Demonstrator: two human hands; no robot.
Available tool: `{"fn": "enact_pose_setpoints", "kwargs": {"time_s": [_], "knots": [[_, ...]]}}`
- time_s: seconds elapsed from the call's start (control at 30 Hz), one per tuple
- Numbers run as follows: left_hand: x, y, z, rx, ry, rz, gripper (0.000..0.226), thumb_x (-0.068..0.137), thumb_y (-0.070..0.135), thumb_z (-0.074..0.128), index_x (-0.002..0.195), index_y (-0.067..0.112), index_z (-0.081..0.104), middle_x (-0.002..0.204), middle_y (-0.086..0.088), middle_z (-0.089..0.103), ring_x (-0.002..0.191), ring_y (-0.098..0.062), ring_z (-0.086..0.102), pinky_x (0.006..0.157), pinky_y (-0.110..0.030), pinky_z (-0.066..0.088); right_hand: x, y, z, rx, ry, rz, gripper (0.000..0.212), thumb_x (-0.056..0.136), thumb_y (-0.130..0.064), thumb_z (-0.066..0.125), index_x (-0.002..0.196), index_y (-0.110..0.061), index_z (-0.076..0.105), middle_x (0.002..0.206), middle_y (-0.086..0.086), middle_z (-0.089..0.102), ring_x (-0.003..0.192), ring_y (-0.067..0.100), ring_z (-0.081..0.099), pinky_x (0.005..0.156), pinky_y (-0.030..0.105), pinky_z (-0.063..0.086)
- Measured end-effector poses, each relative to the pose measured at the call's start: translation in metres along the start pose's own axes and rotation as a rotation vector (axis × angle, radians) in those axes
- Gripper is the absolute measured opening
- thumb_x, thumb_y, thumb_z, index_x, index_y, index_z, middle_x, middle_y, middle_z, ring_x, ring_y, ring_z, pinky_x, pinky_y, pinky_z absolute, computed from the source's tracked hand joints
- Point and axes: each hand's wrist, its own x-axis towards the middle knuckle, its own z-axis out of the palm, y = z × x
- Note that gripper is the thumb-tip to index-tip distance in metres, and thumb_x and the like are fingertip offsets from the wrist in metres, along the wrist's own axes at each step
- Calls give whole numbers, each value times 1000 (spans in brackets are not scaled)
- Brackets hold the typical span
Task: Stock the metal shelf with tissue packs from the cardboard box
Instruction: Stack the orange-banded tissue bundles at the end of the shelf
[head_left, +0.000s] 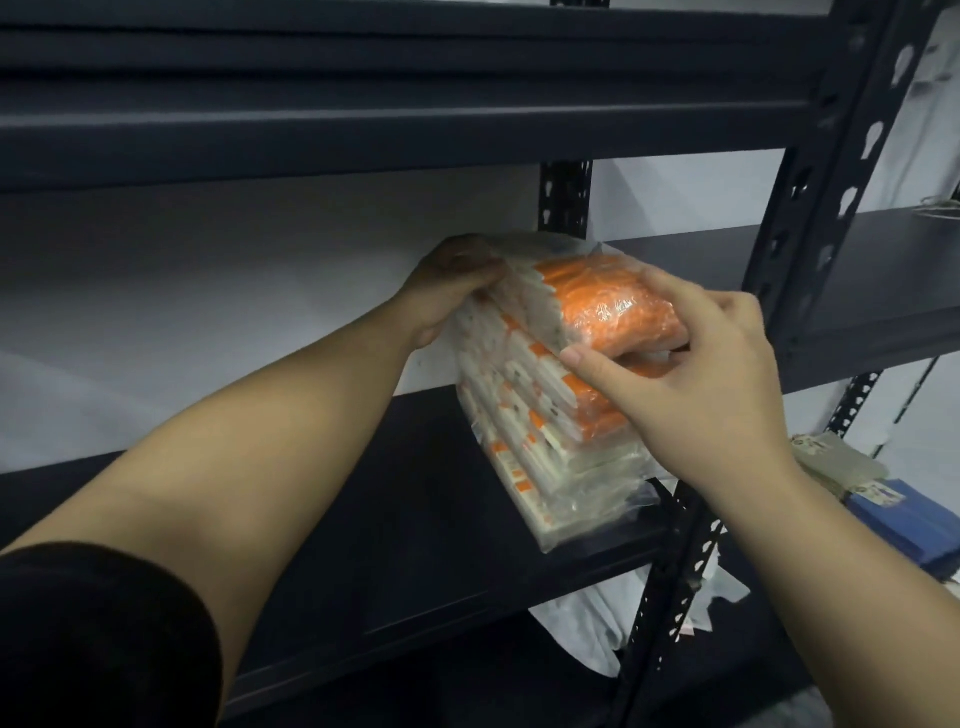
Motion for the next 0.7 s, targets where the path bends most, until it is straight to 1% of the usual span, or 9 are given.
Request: {"fn": "enact_pose_setpoints", "kwargs": {"time_s": [0.1,0.17,0.23,0.27,0.33,0.37,0.5,0.6,0.7], "knots": [[-4,-2,6,-34,-1,-15,68,73,43,83,132,16,63,127,-7,70,116,-22,68,88,-33,57,-2,9,3,-7,-2,0,90,68,-75,78,148,-45,49,133,-8,40,128,18,49,101,34,48],[-5,-4,8,-40,-29,-16,57,79,39,81,130,20,64,126,-5,70,114,-18,69,86,-30,57,-4,13,6,-8,1,4,92,67,-78,76,148,-44,47,136,-7,39,131,19,47,102,36,47],[-6,-5,10,-39,-39,-13,42,86,32,80,124,27,63,124,0,69,109,-7,69,85,-24,55,-5,17,7,-15,6,6,93,67,-79,74,149,-44,47,138,-6,39,132,18,46,101,34,44],[-7,-4,11,-43,-31,-10,45,85,34,81,125,28,61,126,2,68,108,-4,69,84,-21,55,-6,18,8,-23,9,3,94,66,-80,73,149,-44,46,137,-5,40,132,18,46,100,34,43],[-11,-3,11,-35,-13,-3,69,75,46,83,135,25,57,132,2,66,115,-9,67,86,-21,56,-9,19,8,-42,12,-1,96,66,-82,70,150,-43,45,138,-5,40,133,19,46,98,34,42],[-14,-2,11,-29,-17,-4,73,74,49,82,138,24,57,132,2,67,117,-11,68,88,-23,56,-10,19,8,-52,10,-2,96,67,-82,69,151,-42,44,139,-4,40,133,19,45,97,34,42],[-21,0,9,19,-44,-3,59,84,53,77,136,29,62,129,8,71,118,-9,68,100,-29,54,-15,20,9,-77,0,2,96,71,-80,67,155,-42,40,149,0,37,141,22,40,104,40,42],[-27,2,9,62,-28,9,64,88,60,72,144,34,56,136,10,67,123,-8,65,106,-32,52,-20,18,8,-95,-11,11,95,74,-78,66,157,-43,35,161,1,30,151,23,29,112,47,37],[-35,3,9,114,-27,-6,68,88,66,69,146,36,52,139,12,65,127,-8,62,110,-37,51,-23,15,7,-100,-11,10,96,74,-76,66,157,-41,35,164,1,26,154,22,24,114,49,34]]}}
